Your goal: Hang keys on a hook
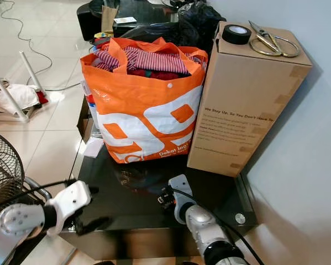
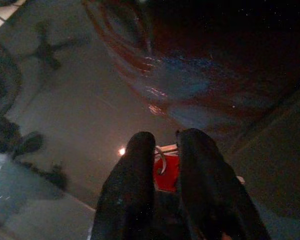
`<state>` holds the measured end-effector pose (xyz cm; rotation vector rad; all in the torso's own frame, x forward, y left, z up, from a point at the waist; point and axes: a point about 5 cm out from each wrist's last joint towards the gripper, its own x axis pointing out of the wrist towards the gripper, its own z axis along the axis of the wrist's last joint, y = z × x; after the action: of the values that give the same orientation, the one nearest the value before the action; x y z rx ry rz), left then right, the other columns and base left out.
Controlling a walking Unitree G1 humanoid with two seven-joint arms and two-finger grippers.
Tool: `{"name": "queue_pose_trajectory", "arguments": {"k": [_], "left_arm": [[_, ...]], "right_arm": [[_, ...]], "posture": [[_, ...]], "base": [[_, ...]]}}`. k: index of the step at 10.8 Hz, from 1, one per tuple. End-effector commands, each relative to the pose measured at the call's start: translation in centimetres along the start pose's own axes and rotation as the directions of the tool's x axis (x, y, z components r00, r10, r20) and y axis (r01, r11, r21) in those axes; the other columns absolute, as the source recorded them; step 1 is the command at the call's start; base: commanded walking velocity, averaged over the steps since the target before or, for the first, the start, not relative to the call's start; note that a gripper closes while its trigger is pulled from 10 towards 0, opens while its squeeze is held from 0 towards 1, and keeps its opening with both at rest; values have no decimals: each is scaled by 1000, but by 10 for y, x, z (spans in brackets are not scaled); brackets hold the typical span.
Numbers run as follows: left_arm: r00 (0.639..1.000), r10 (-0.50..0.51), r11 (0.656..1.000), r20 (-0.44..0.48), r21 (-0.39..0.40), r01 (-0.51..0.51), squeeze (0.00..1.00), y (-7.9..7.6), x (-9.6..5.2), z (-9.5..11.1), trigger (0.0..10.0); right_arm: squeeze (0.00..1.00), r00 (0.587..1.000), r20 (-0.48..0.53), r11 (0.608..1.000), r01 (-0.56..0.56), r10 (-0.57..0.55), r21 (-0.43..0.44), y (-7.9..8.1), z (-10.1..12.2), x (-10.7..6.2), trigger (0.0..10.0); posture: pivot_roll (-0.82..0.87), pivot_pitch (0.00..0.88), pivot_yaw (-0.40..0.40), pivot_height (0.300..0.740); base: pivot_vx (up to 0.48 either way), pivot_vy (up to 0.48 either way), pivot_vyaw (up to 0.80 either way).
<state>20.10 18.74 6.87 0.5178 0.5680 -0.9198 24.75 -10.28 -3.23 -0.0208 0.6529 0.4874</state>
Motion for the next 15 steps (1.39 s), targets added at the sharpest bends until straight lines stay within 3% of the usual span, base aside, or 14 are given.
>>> {"name": "queue_pose_trajectory", "arguments": {"k": [1,5,12,14,15], "left_arm": [[1000,-4,1000,-6,19,4,0,-1,-3,1,10000],[1000,-16,1000,-18,20,16,0,-2,-7,0,10000],[999,-23,999,-27,24,24,4,-2,-9,0,10000],[999,-23,999,-28,25,24,0,-2,-10,0,10000],[999,-24,999,-29,26,25,0,-2,-10,0,10000]], "right_arm": [[1000,999,-5,999,32,-32,13,-2,2,2,10000],[1000,998,-20,998,65,-65,12,3,3,6,10000],[1000,1000,-3,998,29,-29,52,9,4,8,10000],[1000,998,-41,999,50,-51,-18,6,-1,7,10000],[302,997,-61,998,48,-51,-44,7,-5,7,10000]], "posture": [[-7,0,1,740],[1,0,7,740],[0,0,11,740],[2,0,11,740],[2,0,12,740]], "base": [[0,0,0],[0,0,0],[0,0,0],[0,0,0],[0,0,0]]}}
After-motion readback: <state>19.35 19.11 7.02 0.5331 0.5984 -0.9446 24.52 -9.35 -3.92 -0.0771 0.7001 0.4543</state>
